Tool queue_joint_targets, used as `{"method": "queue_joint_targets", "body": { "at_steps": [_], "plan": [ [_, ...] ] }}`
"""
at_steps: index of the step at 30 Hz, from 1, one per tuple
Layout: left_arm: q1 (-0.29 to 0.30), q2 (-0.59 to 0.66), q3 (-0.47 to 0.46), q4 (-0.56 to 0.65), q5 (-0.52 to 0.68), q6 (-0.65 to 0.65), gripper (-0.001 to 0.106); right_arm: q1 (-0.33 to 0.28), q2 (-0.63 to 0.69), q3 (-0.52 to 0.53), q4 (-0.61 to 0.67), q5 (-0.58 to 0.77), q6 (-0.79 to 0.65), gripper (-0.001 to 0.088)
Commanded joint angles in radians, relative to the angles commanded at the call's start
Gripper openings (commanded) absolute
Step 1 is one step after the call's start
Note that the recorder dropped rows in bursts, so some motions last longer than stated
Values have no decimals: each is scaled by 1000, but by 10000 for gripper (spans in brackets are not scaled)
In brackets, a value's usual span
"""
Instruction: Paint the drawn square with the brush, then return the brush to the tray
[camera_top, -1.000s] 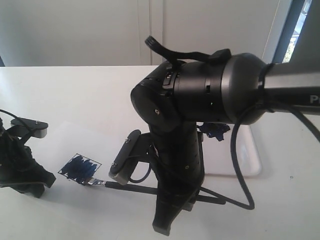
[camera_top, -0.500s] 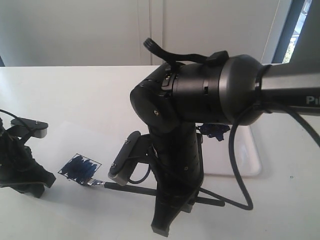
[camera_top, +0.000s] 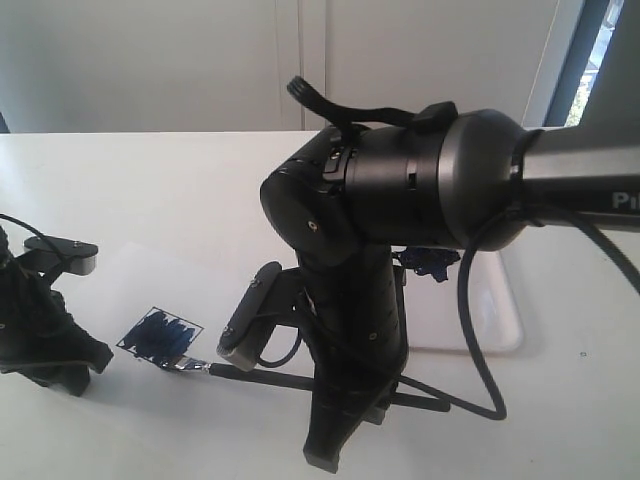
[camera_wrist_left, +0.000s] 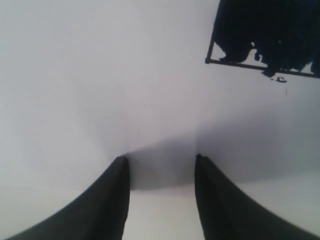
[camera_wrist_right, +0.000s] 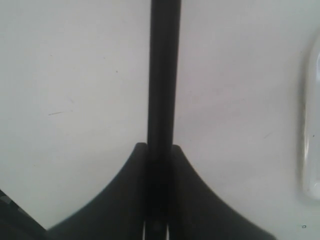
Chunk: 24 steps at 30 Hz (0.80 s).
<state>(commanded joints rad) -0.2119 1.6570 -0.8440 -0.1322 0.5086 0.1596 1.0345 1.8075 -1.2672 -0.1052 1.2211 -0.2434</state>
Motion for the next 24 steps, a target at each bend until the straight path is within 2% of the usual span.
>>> {"method": "queue_joint_targets", "body": {
  "at_steps": [3,11,18,24],
  "plan": [
    [0,-41,-5,-36,-2,4,468,0,0,0,0,0,2,0],
    [0,-61,-5,-218,0,154,468,0,0,0,0,0,2,0],
    [0,-71,-5,-210,8,200,439,0,0,0,0,0,3,0],
    [0,-137,-54,-144,24,169,439,0,0,0,0,0,7,0]
  ]
}}
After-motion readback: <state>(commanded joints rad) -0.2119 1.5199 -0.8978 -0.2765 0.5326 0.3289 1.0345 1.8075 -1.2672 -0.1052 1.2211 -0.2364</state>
